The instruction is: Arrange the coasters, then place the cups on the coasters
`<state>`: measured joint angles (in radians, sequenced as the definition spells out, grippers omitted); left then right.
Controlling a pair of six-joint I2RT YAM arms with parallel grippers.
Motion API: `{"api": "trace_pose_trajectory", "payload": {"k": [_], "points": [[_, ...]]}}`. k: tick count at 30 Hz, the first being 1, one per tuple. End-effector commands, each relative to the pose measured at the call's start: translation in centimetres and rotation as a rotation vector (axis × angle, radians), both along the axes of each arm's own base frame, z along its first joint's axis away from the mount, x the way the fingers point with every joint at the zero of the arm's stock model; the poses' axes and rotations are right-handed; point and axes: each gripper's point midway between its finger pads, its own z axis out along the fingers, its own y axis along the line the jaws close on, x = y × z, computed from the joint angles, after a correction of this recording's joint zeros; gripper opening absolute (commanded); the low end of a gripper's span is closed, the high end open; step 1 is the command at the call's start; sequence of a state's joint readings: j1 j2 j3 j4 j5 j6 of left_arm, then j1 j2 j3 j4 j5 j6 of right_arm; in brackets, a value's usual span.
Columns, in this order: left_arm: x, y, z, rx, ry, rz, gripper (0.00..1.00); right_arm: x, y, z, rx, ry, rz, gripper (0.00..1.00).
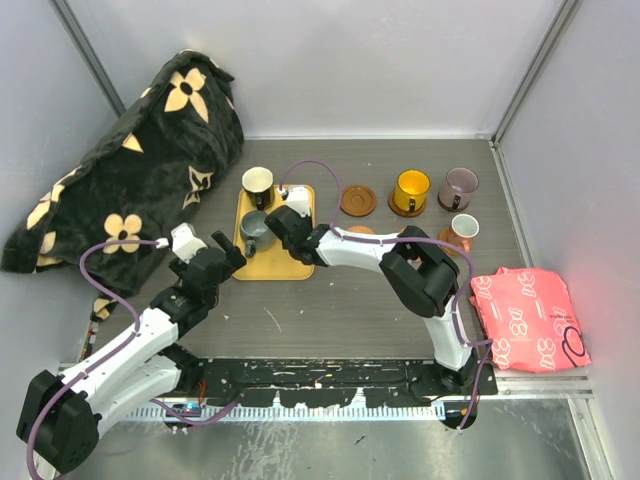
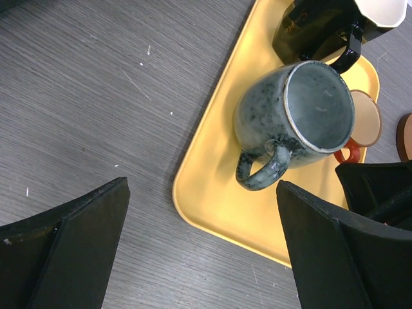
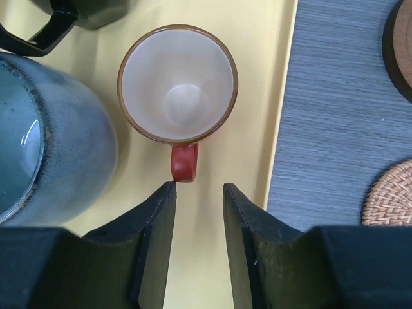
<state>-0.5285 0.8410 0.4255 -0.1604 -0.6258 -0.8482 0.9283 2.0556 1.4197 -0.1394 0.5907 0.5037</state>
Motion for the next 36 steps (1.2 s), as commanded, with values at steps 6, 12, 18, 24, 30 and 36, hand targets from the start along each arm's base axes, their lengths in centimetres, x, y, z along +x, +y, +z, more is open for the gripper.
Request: {"api": "trace_pose_trajectory", "payload": {"k": [6,12,18,24,30,36], "points": [[1.0,-0.3,1.6,-0.028,-0.062,0.01,0.98,1.2,1.6,3.6,0.064,-0.071,0.021,0.41],[1.0,-0.2,1.7,-0.029,-0.066,0.012,0.98,1.7,2.2,3.0,0.059,-0.054,0.046,0.38],[1.0,-0.3,1.7,-0.03,-0.066,0.011,0.98,2.3,1.8,2.3,0.071,-0.032,0.036,0.38],[1.0,-0.2,1.8,-0.03,-0.068,0.013,0.98,2.7,1.5,1.9,0.068,-0.024,0.03,0.38],[1.0,-0.1,1.7,-0.028,-0.067,0.016,0.98,3.3,1.7,1.9,0.06,-0.031,0.035,0.38],[1.0,-0.2,1.8,-0.029,-0.069,0.015,0.98,3.8,1.8,2.1,0.058,-0.033,0.04,0.33]]}}
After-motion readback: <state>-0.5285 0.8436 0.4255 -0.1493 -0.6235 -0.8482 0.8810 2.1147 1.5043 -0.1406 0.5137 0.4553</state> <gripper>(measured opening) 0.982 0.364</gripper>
